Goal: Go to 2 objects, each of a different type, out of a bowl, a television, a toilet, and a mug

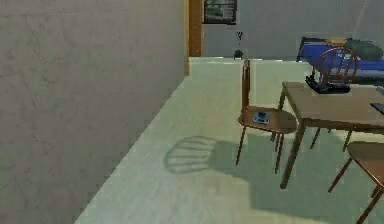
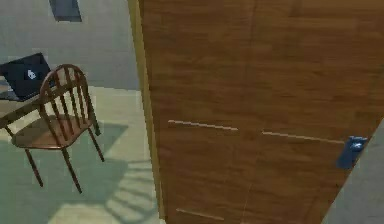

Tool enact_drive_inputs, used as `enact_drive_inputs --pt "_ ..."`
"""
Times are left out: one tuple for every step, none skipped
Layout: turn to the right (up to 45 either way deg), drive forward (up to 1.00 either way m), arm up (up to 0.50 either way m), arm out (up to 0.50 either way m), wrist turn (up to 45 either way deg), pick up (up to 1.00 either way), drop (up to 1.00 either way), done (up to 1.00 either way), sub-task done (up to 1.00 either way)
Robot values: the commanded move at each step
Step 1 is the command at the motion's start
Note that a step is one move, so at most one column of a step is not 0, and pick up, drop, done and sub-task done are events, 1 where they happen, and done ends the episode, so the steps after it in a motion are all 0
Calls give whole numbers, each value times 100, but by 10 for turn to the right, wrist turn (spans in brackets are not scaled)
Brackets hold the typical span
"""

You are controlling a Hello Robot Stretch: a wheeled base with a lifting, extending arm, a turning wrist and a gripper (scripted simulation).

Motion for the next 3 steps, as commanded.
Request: enact_drive_inputs --pt "0 100 0 0 0 0 0 0 0" --pt "-30 0 0 0 0 0 0 0 0" --pt "0 60 0 0 0 0 0 0 0"
